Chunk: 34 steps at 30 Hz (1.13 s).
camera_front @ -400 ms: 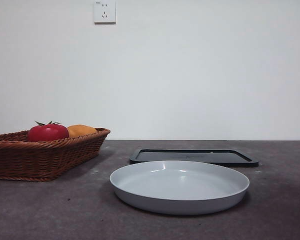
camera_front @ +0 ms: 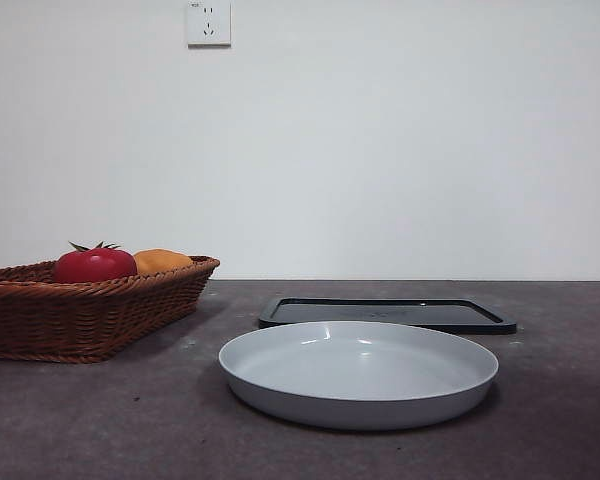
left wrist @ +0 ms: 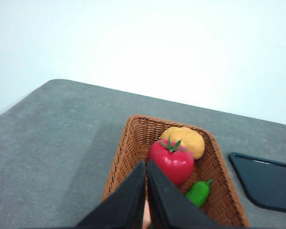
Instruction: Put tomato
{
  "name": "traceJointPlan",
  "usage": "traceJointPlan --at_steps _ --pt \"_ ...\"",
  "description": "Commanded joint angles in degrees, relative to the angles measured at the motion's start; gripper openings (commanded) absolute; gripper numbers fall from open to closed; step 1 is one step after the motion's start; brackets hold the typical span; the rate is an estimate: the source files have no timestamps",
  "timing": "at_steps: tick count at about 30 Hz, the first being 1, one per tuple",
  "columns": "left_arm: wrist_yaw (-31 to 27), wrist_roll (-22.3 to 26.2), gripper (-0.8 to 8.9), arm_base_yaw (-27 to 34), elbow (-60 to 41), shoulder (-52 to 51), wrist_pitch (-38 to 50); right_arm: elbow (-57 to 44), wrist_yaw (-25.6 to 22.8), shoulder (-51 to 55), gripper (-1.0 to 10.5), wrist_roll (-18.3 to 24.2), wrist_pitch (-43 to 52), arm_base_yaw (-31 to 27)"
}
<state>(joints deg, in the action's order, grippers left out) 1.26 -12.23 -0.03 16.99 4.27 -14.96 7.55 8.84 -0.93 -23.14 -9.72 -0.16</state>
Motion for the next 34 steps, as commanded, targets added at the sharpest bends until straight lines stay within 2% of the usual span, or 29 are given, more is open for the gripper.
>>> traceJointPlan --at_steps 1,7,14,19,27,34 --pt "0.2 -0.8 0.07 -0.1 5.6 4.2 -2.7 4.2 1.2 -2.1 0.1 -5.4 -1.8 0.1" --pt "5.8 -0.9 0.07 -0.1 15.4 14.8 -6.5 12.9 5.2 -9.9 0.1 -5.4 -7.3 0.2" --pt "7.3 -2.1 0.07 -0.1 25.1 27.5 -8.7 21.9 7.9 -22.4 0.1 -3.9 -8.2 0.2" --pt "13.1 -2.6 0.07 -0.5 30.4 36.9 -9.8 28.9 8.8 -31.6 0.1 2.5 -8.4 1.3" --pt "17.3 -0.7 0.07 -3.1 36.9 49.3 -10.5 41.7 9.2 -46.6 0.1 11.9 -14.8 5.0" --pt "17.3 2.7 0.07 -5.3 40.3 55.6 -13.4 48.6 9.2 -55.7 0.1 14.4 -20.5 6.1"
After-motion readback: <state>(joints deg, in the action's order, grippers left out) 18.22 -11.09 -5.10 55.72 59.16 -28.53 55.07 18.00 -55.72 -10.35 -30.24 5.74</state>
